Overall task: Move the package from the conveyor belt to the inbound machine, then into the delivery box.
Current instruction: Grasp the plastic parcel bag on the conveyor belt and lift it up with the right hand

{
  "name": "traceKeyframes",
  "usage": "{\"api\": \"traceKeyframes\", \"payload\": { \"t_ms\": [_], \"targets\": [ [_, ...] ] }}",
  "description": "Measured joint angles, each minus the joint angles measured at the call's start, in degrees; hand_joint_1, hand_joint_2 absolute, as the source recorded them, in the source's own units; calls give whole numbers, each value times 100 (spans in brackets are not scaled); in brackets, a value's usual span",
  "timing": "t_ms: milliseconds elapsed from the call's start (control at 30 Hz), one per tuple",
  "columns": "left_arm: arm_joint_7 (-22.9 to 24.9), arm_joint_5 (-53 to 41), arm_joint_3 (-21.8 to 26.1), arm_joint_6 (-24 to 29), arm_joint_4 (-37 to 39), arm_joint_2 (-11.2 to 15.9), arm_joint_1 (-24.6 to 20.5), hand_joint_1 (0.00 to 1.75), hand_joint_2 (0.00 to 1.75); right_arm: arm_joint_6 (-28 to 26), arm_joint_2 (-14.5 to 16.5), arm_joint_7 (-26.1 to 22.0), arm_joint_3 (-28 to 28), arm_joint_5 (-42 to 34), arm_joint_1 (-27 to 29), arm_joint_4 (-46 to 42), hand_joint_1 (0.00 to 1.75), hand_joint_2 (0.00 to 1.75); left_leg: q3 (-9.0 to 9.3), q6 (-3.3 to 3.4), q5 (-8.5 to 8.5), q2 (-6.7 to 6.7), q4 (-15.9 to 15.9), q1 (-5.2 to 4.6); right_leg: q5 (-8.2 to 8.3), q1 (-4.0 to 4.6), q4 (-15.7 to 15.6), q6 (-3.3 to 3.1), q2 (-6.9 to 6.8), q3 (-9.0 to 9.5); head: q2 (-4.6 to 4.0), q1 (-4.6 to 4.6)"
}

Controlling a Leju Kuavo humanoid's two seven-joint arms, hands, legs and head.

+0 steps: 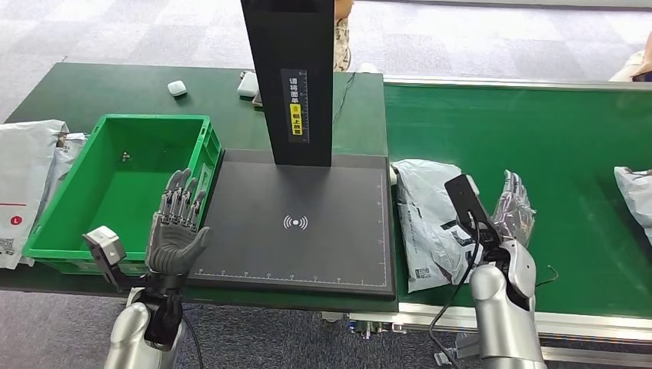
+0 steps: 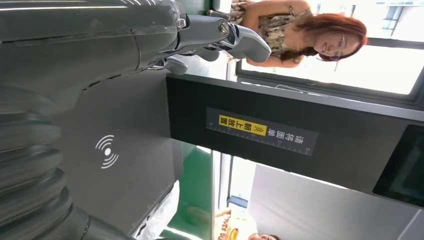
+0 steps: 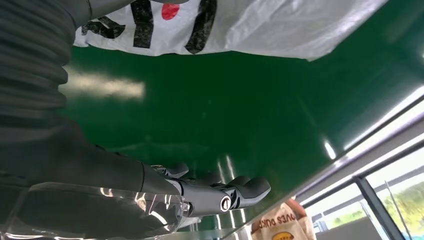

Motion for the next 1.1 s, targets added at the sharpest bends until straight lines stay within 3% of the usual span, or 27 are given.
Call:
{"api": "traceKeyframes", "payload": {
  "t_ms": [33, 200, 567, 800, 1100],
  "targets": [
    [28, -10, 10, 0, 0, 0, 2, 0, 175, 72, -88, 220, -98, 263, -84, 297, 0, 175, 0, 0, 0, 0, 1, -1, 0, 0, 0, 0, -1, 0, 0, 0],
    [86, -27, 29, -4, -32, -1, 4, 0, 175, 276, -163, 287, -172, 298, -59, 589, 0, 175, 0, -2, -1, 0, 0, -2, -1, 2, 0, -1, 0, -2, 0, -1],
    [233, -156, 83, -11, -92, -4, -20, 0, 175, 1582, -186, 799, -88, 611, 591, 305, 0, 175, 0, 0, -3, 0, -1, -2, -2, 0, 0, -1, 0, -2, 0, 0],
    [262, -217, 110, -33, -90, -4, -98, 0, 175, 2100, -223, 251, 72, 202, 930, 162, 0, 175, 0, 1, -4, 0, -1, -2, -2, 0, 0, -1, 0, -1, 0, 0],
    [296, -218, 144, -46, -90, -4, -143, 0, 175, 2119, -241, 177, 145, 163, 1018, 118, 0, 175, 1, 0, -4, 1, -1, -2, -2, 1, 0, -1, 0, -1, 0, 0]
  ]
}}
